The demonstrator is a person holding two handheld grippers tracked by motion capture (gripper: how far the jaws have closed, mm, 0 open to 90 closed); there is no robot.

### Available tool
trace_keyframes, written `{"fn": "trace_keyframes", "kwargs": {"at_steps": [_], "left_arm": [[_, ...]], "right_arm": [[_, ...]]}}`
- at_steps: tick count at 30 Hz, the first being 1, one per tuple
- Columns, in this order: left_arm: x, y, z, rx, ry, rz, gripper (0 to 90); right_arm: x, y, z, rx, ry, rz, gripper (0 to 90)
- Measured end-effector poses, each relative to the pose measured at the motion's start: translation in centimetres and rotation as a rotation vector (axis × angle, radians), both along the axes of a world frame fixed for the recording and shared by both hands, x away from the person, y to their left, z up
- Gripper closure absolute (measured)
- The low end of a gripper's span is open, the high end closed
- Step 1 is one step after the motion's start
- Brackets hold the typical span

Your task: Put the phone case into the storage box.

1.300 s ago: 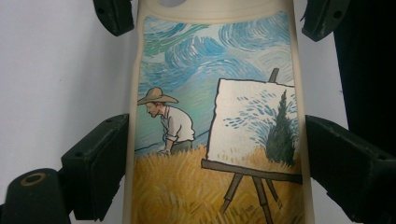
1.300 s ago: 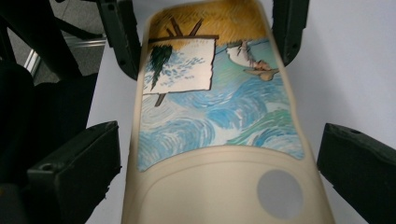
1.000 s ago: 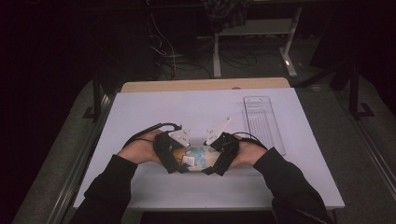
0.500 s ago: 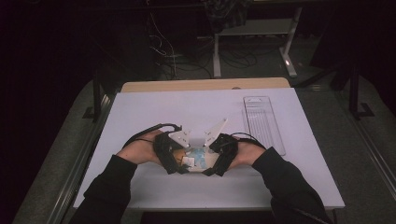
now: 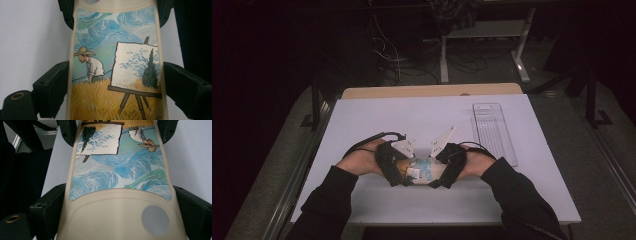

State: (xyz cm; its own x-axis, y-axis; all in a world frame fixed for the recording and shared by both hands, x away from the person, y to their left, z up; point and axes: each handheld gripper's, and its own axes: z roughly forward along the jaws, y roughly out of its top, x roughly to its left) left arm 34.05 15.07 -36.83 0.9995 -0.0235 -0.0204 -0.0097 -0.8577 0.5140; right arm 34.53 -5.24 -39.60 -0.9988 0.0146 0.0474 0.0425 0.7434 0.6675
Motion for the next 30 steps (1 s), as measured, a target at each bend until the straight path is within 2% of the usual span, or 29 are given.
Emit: {"fn": "trace_keyframes", "kwargs": {"at_steps": [7,9,18,21,22,23,25,27,30], "left_arm": [[0.0,0.0,-0.1,0.002,-0.002,-0.005,10.9],[0.0,0.1,-0.1,0.002,0.008,-0.002,10.9],[0.0,0.3,-0.2,-0.005,-0.006,-0.006,10.1],[0.1,0.4,-0.1,-0.012,0.002,0.024,9.0],[0.1,0.5,-0.1,-0.015,0.009,0.034,4.9],[0.2,0.6,0.0,-0.006,0.0,0.025,4.9],[0.2,0.8,0.1,-0.041,0.012,0.058,1.5],[0.5,1.2,0.4,-0.045,0.0,0.068,0.0],[0.6,1.8,0.8,-0.083,-0.003,0.107,0.0]], "right_arm": [[0.0,0.1,-0.1,-0.007,0.006,-0.003,8.5],[0.0,0.1,-0.1,-0.006,0.007,-0.003,8.8],[0.0,0.1,0.0,0.003,0.007,-0.011,9.4],[0.0,0.2,0.0,0.012,0.011,-0.018,9.4],[0.1,0.1,0.0,0.014,0.019,-0.03,9.4],[0.1,0.1,0.0,0.014,0.019,-0.03,9.4],[0.2,-0.1,0.1,0.016,0.025,-0.043,9.3],[0.3,-0.3,0.2,0.021,0.03,-0.054,9.3],[0.5,-0.6,0.3,0.027,0.024,-0.066,9.2]]}}
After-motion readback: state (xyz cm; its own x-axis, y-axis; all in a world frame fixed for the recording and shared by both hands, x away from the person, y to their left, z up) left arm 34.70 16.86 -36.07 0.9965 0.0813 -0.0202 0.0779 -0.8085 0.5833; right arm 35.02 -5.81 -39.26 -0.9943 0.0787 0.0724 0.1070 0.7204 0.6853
